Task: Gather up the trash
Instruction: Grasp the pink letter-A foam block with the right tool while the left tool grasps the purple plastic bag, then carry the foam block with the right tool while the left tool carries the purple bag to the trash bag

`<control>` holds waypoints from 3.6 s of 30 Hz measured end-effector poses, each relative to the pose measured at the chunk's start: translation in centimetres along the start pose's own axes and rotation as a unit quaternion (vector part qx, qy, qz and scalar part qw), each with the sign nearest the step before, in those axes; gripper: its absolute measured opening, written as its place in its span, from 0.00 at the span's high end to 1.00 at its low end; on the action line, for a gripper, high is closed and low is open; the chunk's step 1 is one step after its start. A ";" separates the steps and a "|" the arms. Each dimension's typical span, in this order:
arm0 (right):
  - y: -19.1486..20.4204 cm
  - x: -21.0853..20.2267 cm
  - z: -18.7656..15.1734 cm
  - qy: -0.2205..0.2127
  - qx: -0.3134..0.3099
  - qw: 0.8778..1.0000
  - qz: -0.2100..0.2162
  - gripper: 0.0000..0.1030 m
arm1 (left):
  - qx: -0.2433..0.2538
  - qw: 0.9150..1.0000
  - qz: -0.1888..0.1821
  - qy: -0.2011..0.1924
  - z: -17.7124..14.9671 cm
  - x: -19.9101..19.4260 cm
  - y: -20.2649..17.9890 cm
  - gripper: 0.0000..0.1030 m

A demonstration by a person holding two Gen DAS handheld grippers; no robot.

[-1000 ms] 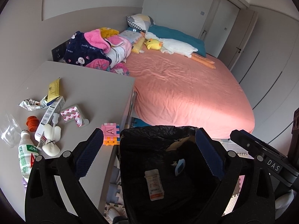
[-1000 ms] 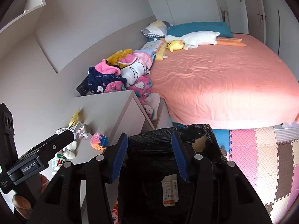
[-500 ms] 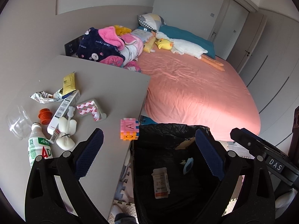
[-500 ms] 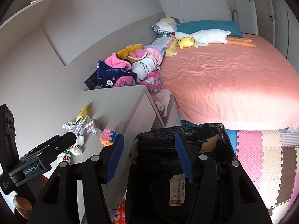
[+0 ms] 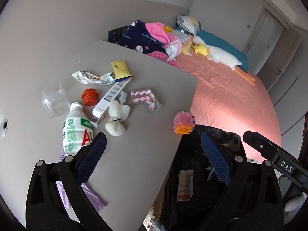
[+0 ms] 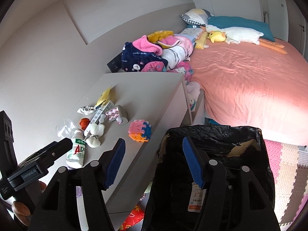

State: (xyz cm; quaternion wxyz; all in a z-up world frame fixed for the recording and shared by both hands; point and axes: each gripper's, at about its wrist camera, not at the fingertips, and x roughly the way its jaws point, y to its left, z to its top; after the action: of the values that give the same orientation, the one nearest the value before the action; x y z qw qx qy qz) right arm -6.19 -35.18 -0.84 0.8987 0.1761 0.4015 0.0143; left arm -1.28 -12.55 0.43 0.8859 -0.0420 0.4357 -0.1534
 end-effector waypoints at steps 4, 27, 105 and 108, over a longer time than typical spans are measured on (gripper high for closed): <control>1.4 1.6 0.0 0.017 -0.014 1.000 0.010 0.39 | -0.022 1.000 0.021 0.001 -0.7 -0.3 2.3 0.07; 4.3 13.0 -0.5 0.057 -0.014 0.997 -0.042 0.38 | -0.120 0.979 0.131 0.100 -6.5 4.3 14.4 0.29; -0.1 -2.2 1.4 -0.026 -0.018 0.998 -0.049 0.57 | 0.084 0.996 -0.013 0.000 1.1 1.5 -3.3 0.82; -1.0 -2.8 1.3 -0.030 -0.009 0.998 -0.056 0.57 | 0.094 0.995 -0.021 0.004 1.2 1.8 -4.2 0.82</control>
State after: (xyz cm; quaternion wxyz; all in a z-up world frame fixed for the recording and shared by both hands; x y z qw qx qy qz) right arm -7.24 -36.97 1.67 0.9113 0.1460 0.3831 -0.0381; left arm -0.28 -17.16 0.63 0.8810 0.0324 0.4215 -0.2126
